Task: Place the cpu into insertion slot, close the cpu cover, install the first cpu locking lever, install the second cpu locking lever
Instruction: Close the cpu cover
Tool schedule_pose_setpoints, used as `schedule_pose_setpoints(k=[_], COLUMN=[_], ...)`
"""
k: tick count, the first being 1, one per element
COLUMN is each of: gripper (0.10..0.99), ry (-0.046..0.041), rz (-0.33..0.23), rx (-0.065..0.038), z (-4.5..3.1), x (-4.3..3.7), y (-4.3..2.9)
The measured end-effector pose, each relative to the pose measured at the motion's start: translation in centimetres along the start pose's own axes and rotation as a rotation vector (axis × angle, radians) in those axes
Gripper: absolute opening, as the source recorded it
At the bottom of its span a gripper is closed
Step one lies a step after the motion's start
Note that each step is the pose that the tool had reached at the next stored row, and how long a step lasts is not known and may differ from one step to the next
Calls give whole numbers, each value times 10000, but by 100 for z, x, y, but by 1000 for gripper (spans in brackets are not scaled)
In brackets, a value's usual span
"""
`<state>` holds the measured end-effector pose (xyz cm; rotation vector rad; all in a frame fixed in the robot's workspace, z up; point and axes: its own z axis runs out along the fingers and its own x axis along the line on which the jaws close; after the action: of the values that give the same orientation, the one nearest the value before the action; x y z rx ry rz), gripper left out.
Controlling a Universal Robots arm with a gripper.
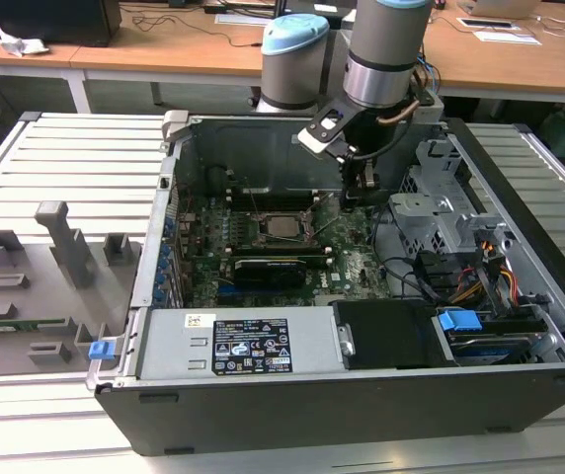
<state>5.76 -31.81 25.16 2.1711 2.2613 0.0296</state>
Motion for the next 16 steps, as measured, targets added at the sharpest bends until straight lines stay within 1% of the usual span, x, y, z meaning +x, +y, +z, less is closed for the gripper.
schedule_pose_setpoints(k=[3, 8, 16], gripper=[106, 106, 106], ry=[-1, 0, 0], rz=[-2, -3, -2], rx=[1, 0, 0], z=[4, 3, 3], x=[1, 3, 5], y=[-43, -87, -125])
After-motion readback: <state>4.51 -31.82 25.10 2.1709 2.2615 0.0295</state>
